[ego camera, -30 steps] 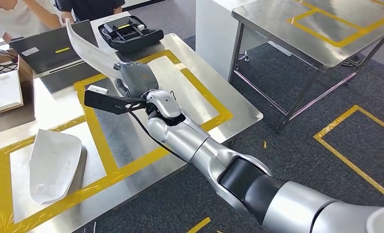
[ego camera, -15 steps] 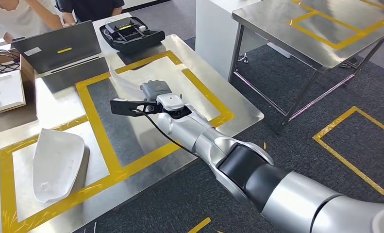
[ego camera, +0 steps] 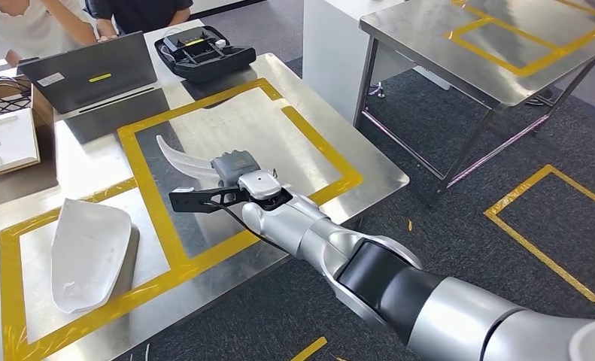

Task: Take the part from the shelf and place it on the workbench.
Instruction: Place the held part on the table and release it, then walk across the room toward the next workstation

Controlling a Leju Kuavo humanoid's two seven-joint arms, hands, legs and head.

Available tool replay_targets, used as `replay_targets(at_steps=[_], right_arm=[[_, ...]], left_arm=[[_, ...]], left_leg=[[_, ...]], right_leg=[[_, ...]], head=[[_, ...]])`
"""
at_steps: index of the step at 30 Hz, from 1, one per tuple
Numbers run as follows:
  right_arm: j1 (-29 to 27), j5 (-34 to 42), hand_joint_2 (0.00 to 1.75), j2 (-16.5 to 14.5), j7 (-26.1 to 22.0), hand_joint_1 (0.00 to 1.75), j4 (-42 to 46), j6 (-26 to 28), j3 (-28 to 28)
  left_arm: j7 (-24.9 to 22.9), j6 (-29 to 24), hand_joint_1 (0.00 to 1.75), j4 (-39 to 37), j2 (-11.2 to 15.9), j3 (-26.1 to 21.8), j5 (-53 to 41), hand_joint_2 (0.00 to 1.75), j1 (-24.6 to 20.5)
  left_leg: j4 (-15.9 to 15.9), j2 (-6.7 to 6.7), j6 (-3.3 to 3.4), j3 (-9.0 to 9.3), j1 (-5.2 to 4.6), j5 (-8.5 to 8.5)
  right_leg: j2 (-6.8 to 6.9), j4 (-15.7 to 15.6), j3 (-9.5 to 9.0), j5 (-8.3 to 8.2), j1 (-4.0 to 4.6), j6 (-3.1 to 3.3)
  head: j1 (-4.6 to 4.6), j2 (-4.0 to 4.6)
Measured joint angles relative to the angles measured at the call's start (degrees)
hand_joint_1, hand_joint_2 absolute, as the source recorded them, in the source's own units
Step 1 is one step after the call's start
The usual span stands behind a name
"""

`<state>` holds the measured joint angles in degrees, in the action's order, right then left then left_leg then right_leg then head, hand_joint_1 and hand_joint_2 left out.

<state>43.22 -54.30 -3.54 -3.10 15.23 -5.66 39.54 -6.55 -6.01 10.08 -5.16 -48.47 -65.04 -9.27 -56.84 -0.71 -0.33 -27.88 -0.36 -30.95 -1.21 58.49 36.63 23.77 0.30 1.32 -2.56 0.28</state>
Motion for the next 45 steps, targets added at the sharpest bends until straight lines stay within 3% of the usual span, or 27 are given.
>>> replay_targets(at_steps=[3,14,18,20,22,23,24,27,29,30,31,33,35,37,38,39,40,43,45], right_arm=[[0.0,-0.2,0.00,-0.5,-1.6,0.00,0.0,0.8,0.1],[2.0,1.0,0.00,-1.4,-3.4,0.00,0.1,5.9,0.3],[4.9,4.2,0.00,-1.2,-5.7,0.00,1.9,12.3,-0.3],[7.0,6.5,0.00,-0.8,-7.3,0.00,3.7,15.9,-1.5],[8.4,8.5,0.00,-0.3,-8.8,0.00,6.1,17.9,-3.1],[8.7,9.2,0.00,0.1,-9.4,0.00,7.4,18.5,-3.8],[8.9,9.7,0.00,0.5,-9.9,0.00,8.8,19.0,-4.6],[9.8,10.8,0.00,1.6,-10.9,0.00,13.6,20.4,-6.4],[10.2,11.1,0.00,2.1,-10.9,0.00,16.6,20.7,-7.0],[10.1,11.3,0.00,2.3,-10.8,0.00,17.6,20.7,-7.3],[10.0,11.3,0.00,2.4,-10.7,0.00,18.6,20.7,-7.5],[9.8,11.6,0.00,2.6,-10.9,0.00,20.0,21.0,-8.0],[9.7,12.0,0.00,2.6,-11.4,0.00,21.3,21.8,-8.3],[9.4,12.3,0.00,2.6,-11.8,0.00,22.7,22.7,-8.5],[9.1,12.4,0.00,2.7,-11.8,0.00,23.5,22.9,-8.6],[8.6,12.4,0.00,2.7,-11.6,0.00,24.3,23.1,-8.6],[8.2,12.3,0.00,2.7,-11.2,0.00,25.3,23.2,-8.6],[7.6,11.8,0.00,2.7,-10.1,0.00,28.2,23.3,-8.6],[7.5,11.6,0.00,2.8,-9.8,0.00,29.5,23.3,-8.6]], left_arm=[[-1.7,0.8,0.00,0.0,0.0,0.0,-0.1,0.00,0.0],[-4.3,1.9,0.00,-0.1,0.1,0.0,-0.9,0.00,0.1],[-5.3,1.8,0.00,-0.1,0.1,0.0,-0.9,0.00,0.0],[-5.5,1.8,0.00,-0.1,0.0,0.0,-0.9,0.00,-0.1],[-5.7,1.8,0.00,-0.1,0.0,0.0,-0.9,0.00,0.0],[-5.7,1.7,0.00,-0.1,-0.1,0.0,-0.9,0.00,0.1],[-5.8,1.6,0.00,-0.1,-0.1,0.0,-0.9,0.00,0.2],[-5.9,1.2,0.00,-0.1,-0.1,0.0,-0.9,0.00,0.3],[-5.9,1.0,0.00,-0.1,0.0,0.0,-0.9,0.00,0.3],[-5.9,1.0,0.00,-0.1,0.0,0.0,-0.9,0.00,0.4],[-5.9,1.0,0.00,-0.2,-0.1,0.0,-0.9,0.00,0.4],[-6.0,1.0,0.00,-0.2,-0.2,0.0,-0.9,0.00,0.5],[-6.0,1.0,0.00,-0.3,-0.2,0.0,-0.9,0.00,0.5],[-6.0,1.0,0.00,-0.3,-0.2,-0.1,-0.8,0.00,0.5],[-6.0,1.0,0.00,-0.3,-0.2,-0.1,-0.8,0.00,0.6],[-5.9,1.0,0.00,-0.3,-0.2,-0.2,-0.7,0.00,0.6],[-5.9,1.0,0.00,-0.3,-0.2,-0.2,-0.7,0.00,0.6],[-5.8,1.0,0.00,-0.3,-0.2,-0.2,-0.7,0.00,0.4],[-5.8,1.0,0.00,-0.3,-0.2,-0.2,-0.7,0.00,0.3]], left_leg=[[0.0,0.00,0.00,0.00,0.00,0.00],[-0.1,0.01,0.04,0.00,-0.06,-0.02],[1.6,0.52,1.16,0.85,0.14,1.69],[2.9,0.93,1.27,1.31,0.73,2.65],[2.8,1.06,1.19,1.18,1.05,2.65],[2.5,1.08,1.00,1.15,1.27,2.48],[2.1,1.05,0.70,1.08,1.57,2.22],[-0.4,1.04,-0.87,0.24,2.48,0.66],[-2.0,1.08,-1.92,-0.74,2.47,-0.28],[-2.3,1.09,-2.28,-1.09,2.36,-0.43],[-2.3,1.11,-2.50,-1.19,2.41,-0.44],[-3.0,1.10,-2.83,-1.55,2.54,-1.23],[-7.4,1.04,-2.85,-3.38,2.42,-4.39],[-14.6,1.02,-2.63,-6.34,2.15,-8.19],[-16.9,1.01,-2.41,-7.23,2.02,-9.01],[-17.4,1.00,-2.07,-7.19,1.85,-8.78],[-15.6,0.99,-1.62,-6.07,1.62,-7.57],[-5.2,1.07,-0.29,-0.62,0.66,-3.33],[-2.8,1.15,-0.12,-0.10,0.14,-2.36]], right_leg=[[0.00,0.0,0.00,0.00,0.00,0.00],[0.00,-0.1,-0.05,-0.09,-0.10,-0.09],[-0.10,-0.4,0.21,-0.17,-0.04,-1.12],[0.11,4.2,2.51,2.49,-0.06,-1.60],[0.33,11.6,5.86,5.24,-0.61,-2.23],[0.40,13.7,6.87,5.51,-0.98,-2.58],[0.50,13.8,6.91,4.73,-1.36,-2.99],[1.01,5.1,2.80,0.50,-2.28,-4.35],[1.02,2.4,1.61,0.51,-2.24,-3.76],[0.93,2.7,1.79,0.87,-2.05,-3.05],[0.88,3.0,2.08,0.90,-2.02,-2.30],[0.85,3.0,2.38,0.72,-2.04,-1.45],[0.87,2.9,2.67,0.35,-2.03,-0.77],[0.90,2.8,3.17,-0.09,-1.74,-0.30],[0.90,2.8,3.48,-0.36,-1.54,-0.13],[0.89,2.8,3.81,-0.69,-1.35,-0.04],[0.87,2.8,4.14,-1.06,-1.18,-0.01],[0.83,2.7,4.86,-2.39,-0.93,-0.43],[0.92,2.1,4.93,-3.48,-1.05,-1.20]], head=[[0.01,0.00],[0.00,0.00],[-0.04,0.00],[-0.24,0.00],[-0.34,0.00],[-0.34,0.00],[-0.34,0.00],[-0.43,0.00],[-0.51,0.00],[-0.56,0.00],[-0.49,0.00],[-0.42,0.00],[-0.38,0.00],[-0.37,0.00],[-0.38,0.00],[-0.38,0.00],[-0.38,0.00],[-0.42,0.00],[-0.33,0.00]])
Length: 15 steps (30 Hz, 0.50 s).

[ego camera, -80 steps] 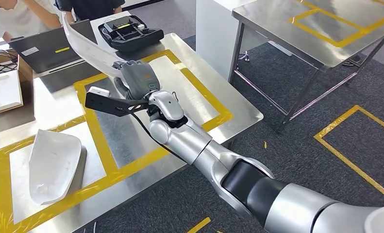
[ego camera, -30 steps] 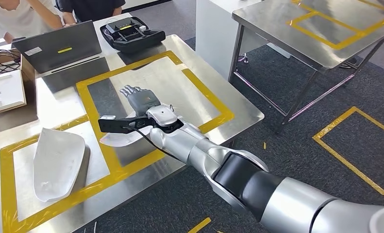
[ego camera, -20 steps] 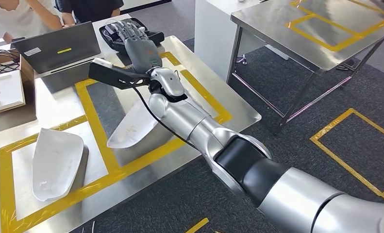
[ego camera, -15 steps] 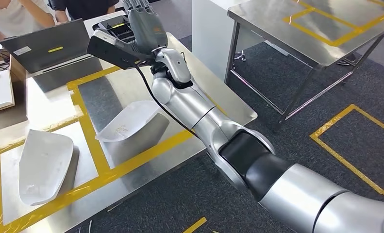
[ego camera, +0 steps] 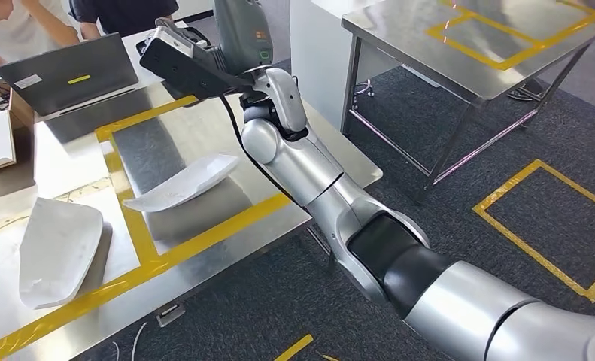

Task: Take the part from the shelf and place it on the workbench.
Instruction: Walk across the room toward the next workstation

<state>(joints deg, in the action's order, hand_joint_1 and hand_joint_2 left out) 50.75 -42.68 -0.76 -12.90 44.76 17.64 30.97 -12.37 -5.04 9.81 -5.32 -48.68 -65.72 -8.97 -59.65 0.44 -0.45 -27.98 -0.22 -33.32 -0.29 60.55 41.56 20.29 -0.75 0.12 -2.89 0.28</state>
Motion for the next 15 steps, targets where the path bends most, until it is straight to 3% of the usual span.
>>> replay_targets(at_steps=[2,3,4,5,7,8,9,10,12,14,15], right_arm=[[-0.2,0.0,0.00,0.2,0.1,0.00,0.8,0.0,0.0],[-0.4,0.0,0.00,0.3,0.1,0.00,1.0,0.0,0.0],[-0.4,0.0,0.00,0.5,0.1,0.00,1.2,0.0,0.0],[-0.5,0.0,0.00,0.7,0.1,0.00,1.3,-0.1,0.0],[-0.7,0.0,0.00,0.9,0.1,0.00,1.6,-0.1,0.0],[-0.9,0.0,0.00,1.0,0.1,0.00,1.6,-0.1,0.0],[-1.1,0.0,0.00,1.0,0.1,0.00,1.6,-0.1,0.0],[-1.3,0.0,0.00,1.0,0.1,0.00,1.6,-0.1,0.0],[-1.3,0.0,0.00,1.0,0.1,0.00,1.9,-0.1,0.0],[-1.2,0.0,0.00,1.0,0.1,0.00,2.3,0.0,0.0],[-1.1,0.0,0.00,1.0,0.1,0.00,2.5,0.0,0.0]], left_arm=[[0.0,0.0,0.00,0.0,0.0,0.0,0.0,0.00,0.0],[0.0,0.0,0.00,0.0,-0.1,-0.1,0.0,0.00,0.0],[0.0,0.0,0.00,0.0,-0.1,-0.1,0.0,0.00,0.0],[0.0,0.0,0.00,0.0,-0.2,-0.1,0.0,0.00,0.0],[0.0,0.0,0.00,0.0,-0.2,-0.2,0.0,0.00,0.0],[0.0,0.0,0.00,0.0,-0.2,-0.2,0.0,0.00,0.0],[0.0,0.0,0.00,0.0,-0.2,-0.2,0.0,0.00,0.0],[0.0,0.0,0.00,0.0,-0.3,-0.2,0.0,0.00,0.1],[0.0,0.0,0.00,0.0,-0.3,-0.2,0.0,0.00,0.0],[0.0,0.0,0.00,0.0,-0.4,-0.2,0.0,0.00,0.0],[0.0,0.0,0.00,0.0,-0.4,-0.2,0.0,0.00,0.0]], left_leg=[[0.4,0.00,0.35,-0.72,-0.08,1.58],[0.8,0.04,0.69,-1.08,0.03,2.50],[1.1,0.13,1.04,-1.56,0.19,3.44],[1.3,0.23,1.31,-2.21,0.36,4.36],[1.3,0.32,1.65,-3.92,0.33,5.79],[1.2,0.33,1.67,-4.86,0.31,6.44],[1.0,0.33,1.67,-5.76,0.29,7.01],[0.8,0.33,1.60,-6.63,0.29,7.51],[0.2,0.31,1.32,-8.23,0.28,8.35],[-0.3,0.28,0.79,-9.20,0.20,9.06],[-0.3,0.27,0.44,-9.39,0.20,9.44]], right_leg=[[0.06,-1.0,0.03,-1.22,-0.18,-0.86],[0.05,-1.0,0.29,-0.84,-0.21,-1.19],[0.04,-0.2,0.81,0.64,-0.20,-1.45],[0.04,2.1,1.63,3.31,-0.22,-1.66],[0.05,9.4,3.41,9.01,-0.20,-2.02],[0.06,12.8,3.81,10.43,-0.19,-2.15],[0.06,14.6,3.47,10.47,-0.19,-2.20],[0.06,14.5,2.20,9.58,-0.18,-2.18],[0.08,8.6,-3.24,7.97,-0.10,-1.81],[0.09,1.7,-8.21,8.44,0.23,-1.19],[0.08,-0.1,-9.23,8.98,0.41,-0.85]], head=[[0.14,0.00],[0.15,0.00],[0.14,0.00],[0.14,0.00],[0.10,0.00],[0.09,0.00],[0.08,0.00],[0.08,0.00],[0.08,0.00],[0.05,0.00],[0.00,0.00]])
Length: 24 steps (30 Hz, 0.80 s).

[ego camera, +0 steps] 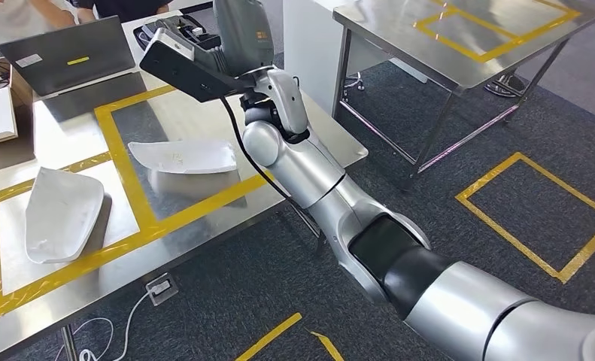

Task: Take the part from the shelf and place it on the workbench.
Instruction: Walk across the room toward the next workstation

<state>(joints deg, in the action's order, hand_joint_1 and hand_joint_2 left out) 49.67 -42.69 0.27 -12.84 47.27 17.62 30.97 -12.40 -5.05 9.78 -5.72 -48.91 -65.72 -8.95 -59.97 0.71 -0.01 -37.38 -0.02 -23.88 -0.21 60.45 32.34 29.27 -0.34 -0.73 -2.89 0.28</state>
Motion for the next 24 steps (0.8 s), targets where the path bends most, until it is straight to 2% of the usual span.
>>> replay_targets(at_steps=[2,3,4,5,7,8,9,10,11,12,13,14,15,16,18,19,20,22,23,24], right_arm=[[0.1,0.0,0.00,0.0,0.0,0.00,0.2,0.0,0.0],[0.1,0.0,0.00,0.0,0.0,0.00,0.2,0.0,0.0],[0.1,0.0,0.00,0.0,0.0,0.00,0.3,0.0,0.0],[0.2,0.0,0.00,-0.1,0.0,0.00,0.3,0.0,0.0],[0.1,0.0,0.00,-0.1,0.0,0.00,0.4,-0.1,0.0],[0.1,0.0,0.00,-0.1,0.0,0.00,0.4,-0.1,0.0],[0.0,0.0,0.00,-0.1,0.0,0.00,0.4,-0.1,0.0],[0.0,0.0,0.00,-0.1,0.0,0.00,0.4,-0.1,0.0],[0.0,0.0,0.00,-0.1,0.0,0.00,0.4,-0.1,0.0],[0.0,0.0,0.00,-0.1,0.0,0.00,0.4,-0.1,0.0],[0.0,0.0,0.00,-0.1,0.0,0.00,0.5,-0.1,0.0],[0.1,0.0,0.00,-0.1,0.0,0.00,0.6,-0.1,0.0],[0.1,0.0,0.00,-0.1,0.0,0.00,0.7,0.0,0.0],[0.2,0.0,0.00,-0.1,0.0,0.00,0.8,0.0,0.0],[0.0,0.3,0.00,0.2,0.3,0.00,0.8,-0.3,0.0],[-0.3,1.7,0.00,1.4,1.5,0.00,0.3,-1.3,-0.1],[-0.6,4.1,0.00,3.5,3.4,0.00,-0.8,-2.8,-0.6],[-2.3,10.8,0.00,10.0,7.7,0.00,-5.5,-5.8,-4.0],[-3.7,13.7,0.00,13.0,8.1,0.00,-8.7,-6.8,-6.8],[-6.2,15.9,0.00,15.6,6.6,0.00,-12.0,-7.2,-10.1]], left_arm=[[0.0,0.0,0.00,0.0,0.0,0.0,0.0,0.00,0.0],[0.0,0.0,0.00,0.0,0.0,0.0,0.0,0.00,0.1],[0.0,0.0,0.00,0.0,0.0,0.0,0.0,0.00,0.1],[0.0,0.0,0.00,0.0,0.0,0.0,0.0,0.00,0.1],[0.0,0.0,0.00,0.0,0.0,0.0,0.0,0.00,0.1],[0.0,0.0,0.00,0.0,0.0,0.0,0.0,0.00,0.1],[0.0,0.0,0.00,0.0,0.0,0.0,0.0,0.00,0.1],[0.0,0.0,0.00,0.0,0.0,0.0,0.0,0.00,0.1],[0.0,0.0,0.00,0.0,0.0,0.0,0.0,0.00,0.1],[0.0,0.0,0.00,0.0,0.0,0.0,0.0,0.00,0.0],[0.0,0.0,0.00,0.0,0.0,0.0,0.0,0.00,0.0],[0.0,0.0,0.00,0.0,0.0,0.0,0.0,0.00,-0.1],[0.0,0.0,0.00,0.0,0.0,0.0,0.0,0.00,-0.1],[0.0,0.0,0.00,0.0,0.0,0.0,0.0,0.00,-0.2],[0.1,0.0,0.00,0.0,0.0,0.0,0.0,0.00,-0.1],[0.4,0.0,0.00,0.0,0.0,-0.1,0.2,0.00,0.1],[0.9,0.0,0.00,0.0,-0.1,-0.1,0.5,0.00,0.2],[2.3,-0.2,0.00,0.0,-0.5,-0.2,1.1,0.00,1.0],[2.8,-0.3,0.00,0.0,-0.7,-0.3,1.2,0.00,1.6],[3.0,-0.3,0.00,-0.1,-0.8,-0.3,1.0,0.00,2.5]], left_leg=[[0.3,-0.05,-0.74,-0.08,0.04,0.82],[0.2,-0.15,-1.07,-0.34,0.08,0.63],[-0.7,-0.28,-1.38,-0.80,0.11,-0.58],[-2.6,-0.41,-1.66,-1.47,0.17,-2.70],[-9.2,-0.53,-2.20,-3.16,0.46,-8.15],[-12.4,-0.53,-2.45,-3.72,0.59,-9.71],[-14.6,-0.53,-2.64,-3.73,0.72,-10.00],[-15.1,-0.53,-2.79,-2.88,0.83,-9.04],[-13.5,-0.53,-2.91,-1.05,0.97,-7.46],[-10.4,-0.54,-3.00,1.65,1.12,-6.22],[-6.2,-0.60,-3.03,4.81,1.14,-6.07],[-2.7,-0.74,-2.76,7.22,1.05,-6.49],[-0.2,-0.89,-2.38,8.63,0.89,-7.18],[1.0,-1.03,-1.82,9.03,0.60,-7.59],[1.3,-0.92,-0.51,8.09,0.45,-6.69],[1.3,-0.78,0.17,7.61,0.45,-6.00],[1.4,-0.73,0.84,7.04,0.52,-5.24],[1.4,-1.50,1.79,5.64,0.50,-3.72],[1.4,-2.07,2.04,4.92,0.44,-3.08],[1.3,-2.57,2.16,4.14,0.32,-2.48]], right_leg=[[0.00,-0.8,0.09,-0.64,0.10,0.71],[0.07,-1.2,0.27,-1.15,-0.03,1.12],[0.15,-1.5,0.61,-1.84,-0.21,1.55],[0.20,-1.8,1.09,-2.58,-0.43,1.86],[0.19,-1.9,2.45,-3.89,-0.52,2.11],[0.18,-1.9,3.21,-4.49,-0.55,2.03],[0.17,-1.9,4.01,-5.12,-0.59,1.91],[0.18,-1.8,4.82,-5.75,-0.67,1.73],[0.18,-1.8,5.61,-6.38,-0.77,1.49],[0.19,-1.7,6.31,-7.01,-0.87,1.17],[0.19,-1.6,6.94,-7.58,-0.92,0.79],[0.20,-1.6,7.31,-8.16,-0.93,0.38],[0.21,-1.7,7.50,-8.73,-0.92,-0.05],[0.22,-1.9,7.58,-9.34,-0.95,-0.49],[0.15,-2.4,7.72,-10.01,-1.15,-1.34],[0.10,-1.8,8.09,-8.86,-1.22,-1.66],[0.07,-0.2,8.61,-6.68,-1.24,-1.89],[0.03,6.2,9.93,-0.60,-1.08,-2.17],[0.00,9.8,10.44,1.34,-0.91,-2.22],[-0.04,12.7,10.64,1.92,-0.60,-2.12]], head=[[-0.17,0.00],[-0.13,0.00],[-0.09,0.00],[-0.02,0.00],[0.09,0.00],[0.11,0.00],[0.12,0.00],[0.11,0.00],[0.12,0.00],[0.11,0.00],[0.12,0.00],[0.06,0.00],[0.04,0.00],[-0.01,0.00],[0.00,0.00],[0.05,0.00],[0.13,0.00],[0.19,0.00],[0.12,0.00],[-0.06,0.00]])
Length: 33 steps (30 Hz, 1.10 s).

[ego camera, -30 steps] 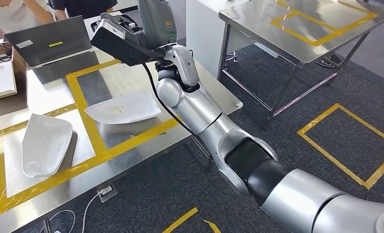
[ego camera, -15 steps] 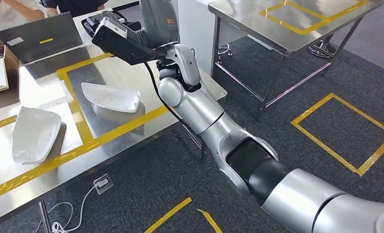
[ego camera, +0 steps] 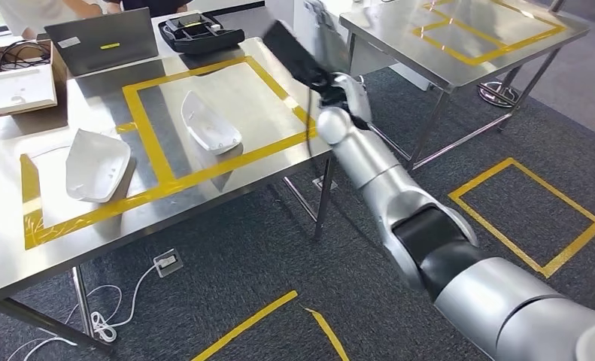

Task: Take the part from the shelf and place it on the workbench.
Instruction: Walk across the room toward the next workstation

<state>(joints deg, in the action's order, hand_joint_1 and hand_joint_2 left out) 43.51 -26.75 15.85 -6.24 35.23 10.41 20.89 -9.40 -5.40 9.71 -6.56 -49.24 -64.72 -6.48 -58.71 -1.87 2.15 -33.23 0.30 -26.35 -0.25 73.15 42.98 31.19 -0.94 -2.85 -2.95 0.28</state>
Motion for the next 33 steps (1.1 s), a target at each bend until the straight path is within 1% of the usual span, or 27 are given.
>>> replay_targets(at_steps=[1,2,3,4,6,7,9,10,11,13,14,15,16,17,19,20,21,22,24,25,26,27,29,30,31,32,33], right_arm=[[-2.8,1.6,0.00,1.9,-2.9,0.00,-3.0,-0.2,-3.1],[-5.6,2.7,0.00,3.0,-5.9,0.00,-5.3,-0.2,-5.7],[-8.4,3.6,0.00,3.7,-8.5,0.00,-7.2,0.2,-7.8],[-10.7,4.4,0.00,4.1,-9.6,0.00,-8.6,0.6,-9.6],[-15.2,6.5,0.00,4.2,-8.9,0.00,-10.7,0.8,-12.6],[-17.7,8.0,0.00,4.0,-8.0,0.00,-11.8,0.6,-14.3],[-23.7,11.8,0.00,2.5,-7.1,0.00,-14.2,0.3,-18.0],[-27.0,13.8,0.00,1.3,-7.1,0.00,-15.6,0.2,-19.8],[-30.2,15.6,0.00,-0.2,-7.1,0.00,-16.9,0.2,-21.6],[-35.9,18.3,0.00,-2.9,-6.3,0.00,-19.3,-0.2,-24.9],[-38.0,19.5,0.00,-4.0,-4.7,0.00,-20.2,-0.9,-26.3],[-39.5,20.8,0.00,-4.8,-2.2,0.00,-21.0,-1.7,-27.6],[-40.5,22.0,0.00,-5.6,0.9,0.00,-21.7,-2.6,-29.0],[-41.3,23.2,0.00,-6.5,4.0,0.00,-22.3,-3.5,-30.4],[-42.4,24.6,0.00,-8.1,8.2,0.00,-23.1,-4.3,-32.9],[-42.7,25.1,0.00,-8.9,10.1,0.00,-23.5,-4.7,-33.9],[-42.9,25.8,0.00,-9.5,12.4,0.00,-23.8,-4.8,-34.7],[-43.0,26.7,0.00,-10.2,15.5,0.00,-24.0,-4.8,-35.6],[-43.3,28.7,0.00,-11.7,21.5,0.00,-24.6,-4.9,-37.5],[-43.5,29.5,0.00,-12.6,23.3,0.00,-24.9,-5.4,-38.4],[-43.8,29.8,0.00,-13.4,24.2,0.00,-25.1,-6.4,-39.1],[-43.9,29.9,0.00,-14.0,24.1,0.00,-25.2,-7.5,-39.5],[-44.0,29.4,0.00,-15.1,22.4,0.00,-25.3,-9.3,-39.9],[-43.9,28.9,0.00,-15.5,21.0,0.00,-25.3,-9.7,-39.9],[-43.8,28.4,0.00,-15.8,19.5,0.00,-25.4,-10.0,-39.9],[-43.8,27.5,0.00,-16.0,18.3,0.00,-25.4,-10.5,-39.9],[-43.7,26.3,0.00,-16.2,17.3,0.00,-25.4,-11.0,-39.8]], left_arm=[[0.1,0.0,0.00,0.0,-0.1,-0.1,-0.3,0.00,0.9],[0.0,0.1,0.00,0.0,-0.2,-0.1,-0.7,0.00,1.7],[0.0,0.3,0.00,0.0,-0.3,-0.2,-1.0,0.00,2.1],[0.0,0.4,0.00,0.0,-0.4,-0.2,-1.3,0.00,2.1],[0.1,0.4,0.00,0.0,-0.5,-0.2,-1.6,0.00,1.6],[0.1,0.4,0.00,0.0,-0.5,-0.2,-1.7,0.00,1.4],[0.5,0.4,0.00,0.0,-0.2,-0.2,-1.6,0.00,1.7],[0.8,0.5,0.00,0.0,0.1,-0.2,-1.6,0.00,2.1],[1.1,0.7,0.00,-0.1,0.3,-0.2,-1.7,0.00,2.5],[1.5,0.8,0.00,-0.1,0.8,-0.2,-1.7,0.00,3.2],[1.6,0.8,0.00,-0.1,1.1,-0.2,-1.6,0.00,3.3],[1.8,0.8,0.00,-0.1,1.4,-0.2,-1.4,0.00,3.4],[1.9,0.8,0.00,-0.2,1.6,-0.3,-1.2,0.00,3.4],[2.1,0.8,0.00,-0.2,1.9,-0.3,-0.8,0.00,3.3],[2.4,1.0,0.00,-0.2,2.2,-0.5,-0.5,0.00,3.2],[2.5,1.2,0.00,-0.2,2.3,-0.5,-0.4,0.00,3.0],[2.7,1.5,0.00,-0.2,2.4,-0.6,-0.5,0.00,2.9],[2.7,1.8,0.00,-0.2,2.6,-0.6,-0.5,0.00,2.8],[2.9,2.1,0.00,-0.3,2.9,-0.7,-0.4,0.00,2.7],[3.0,2.2,0.00,-0.3,2.9,-0.7,-0.4,0.00,2.6],[3.0,2.3,0.00,-0.4,3.0,-0.8,-0.4,0.00,2.6],[2.9,2.4,0.00,-0.4,3.0,-0.8,-0.4,0.00,2.6],[2.3,2.5,0.00,-0.4,3.1,-0.8,-0.9,0.00,2.5],[2.0,2.5,0.00,-0.4,3.1,-0.8,-1.0,0.00,2.4],[1.8,2.5,0.00,-0.4,3.1,-0.8,-1.2,0.00,2.3],[1.7,2.5,0.00,-0.4,3.1,-0.8,-1.2,0.00,2.1],[1.7,2.4,0.00,-0.4,3.0,-0.8,-1.1,0.00,2.0]], left_leg=[[-0.2,-0.24,0.06,-0.77,-0.20,0.46],[-0.5,-0.20,0.14,-1.46,-0.46,0.81],[-0.7,0.00,0.23,-2.09,-0.74,1.11],[-0.9,0.26,0.29,-2.55,-1.04,1.36],[-1.1,0.63,0.20,-3.02,-1.39,1.91],[-1.0,0.67,-0.04,-3.09,-1.37,2.23],[-0.8,0.71,-0.69,-3.11,-1.18,2.70],[-1.1,0.78,-1.09,-3.29,-1.11,2.14],[-2.2,0.85,-1.48,-3.69,-1.10,0.62],[-7.5,0.98,-2.43,-5.27,-0.94,-4.92],[-10.9,1.03,-2.90,-6.06,-0.78,-7.46],[-13.8,1.11,-3.33,-6.43,-0.59,-8.82],[-15.3,1.19,-3.67,-6.06,-0.39,-8.72],[-14.9,1.26,-3.93,-4.72,-0.20,-7.48],[-8.8,1.29,-4.20,0.73,0.05,-5.14],[-4.3,1.22,-4.09,3.94,-0.03,-5.22],[-0.9,1.16,-3.80,6.20,-0.16,-5.61],[1.4,1.09,-3.42,7.46,-0.33,-6.22],[2.3,1.13,-2.39,7.23,-0.45,-5.60],[2.4,1.28,-1.91,6.83,-0.38,-5.08],[2.5,1.47,-1.39,6.28,-0.30,-4.41],[2.6,1.69,-1.02,5.60,-0.20,-3.70],[2.5,2.03,-0.72,4.08,-0.27,-2.43],[2.3,2.15,-0.76,3.23,-0.30,-1.78],[2.1,2.22,-0.84,2.30,-0.32,-1.14],[1.7,2.26,-0.96,1.31,-0.30,-0.56],[1.4,2.27,-1.14,0.33,-0.25,-0.07]], right_leg=[[-0.01,1.4,-0.45,-0.70,0.44,0.32],[0.00,0.8,-1.78,-2.15,0.96,0.85],[0.04,-1.6,-4.17,-3.52,1.56,1.56],[0.16,-5.4,-7.14,-3.61,2.12,2.50],[0.52,-12.4,-11.95,-2.33,2.83,3.83],[0.71,-14.3,-12.96,-1.64,3.05,4.27],[0.94,-15.6,-13.23,-2.40,3.10,4.69],[1.08,-16.1,-13.20,-2.96,3.00,4.92],[1.24,-16.6,-13.02,-3.60,2.77,5.11],[1.48,-16.8,-11.86,-4.74,2.29,5.22],[1.55,-16.7,-10.94,-5.29,2.04,5.15],[1.55,-16.5,-9.92,-5.88,1.77,5.01],[1.54,-16.4,-8.91,-6.45,1.54,4.84],[1.49,-16.1,-7.91,-7.01,1.32,4.62],[1.30,-15.6,-6.08,-8.05,0.93,4.12],[1.20,-15.3,-5.40,-8.56,0.79,3.78],[1.08,-15.2,-5.06,-9.12,0.68,3.43],[1.00,-15.3,-4.93,-9.69,0.60,3.06],[0.78,-15.8,-4.89,-10.79,0.48,2.31],[0.62,-15.6,-4.64,-10.37,0.40,1.96],[0.47,-14.6,-4.19,-8.80,0.34,1.65],[0.35,-12.5,-3.52,-6.13,0.27,1.40],[0.29,-5.3,-1.98,0.17,0.20,1.01],[0.30,-1.7,-1.59,1.83,0.17,0.86],[0.30,0.6,-1.84,2.00,0.15,0.77],[0.31,1.1,-2.98,1.00,0.13,0.74],[0.31,-0.8,-5.20,-0.54,0.10,0.77]], head=[[-0.34,0.00],[-0.66,0.00],[-0.96,0.00],[-1.12,0.00],[-1.13,0.00],[-1.18,0.00],[-1.29,0.00],[-1.30,0.00],[-1.25,0.00],[-1.16,0.00],[-1.14,0.00],[-1.12,0.00],[-1.12,0.00],[-1.14,0.00],[-1.14,0.00],[-1.17,0.00],[-1.25,0.00],[-1.20,0.00],[-1.11,0.00],[-1.00,0.00],[-1.03,0.00],[-1.01,0.00],[-1.04,0.00],[-1.03,0.00],[-1.05,0.00],[-1.10,0.00],[-1.15,0.00]])
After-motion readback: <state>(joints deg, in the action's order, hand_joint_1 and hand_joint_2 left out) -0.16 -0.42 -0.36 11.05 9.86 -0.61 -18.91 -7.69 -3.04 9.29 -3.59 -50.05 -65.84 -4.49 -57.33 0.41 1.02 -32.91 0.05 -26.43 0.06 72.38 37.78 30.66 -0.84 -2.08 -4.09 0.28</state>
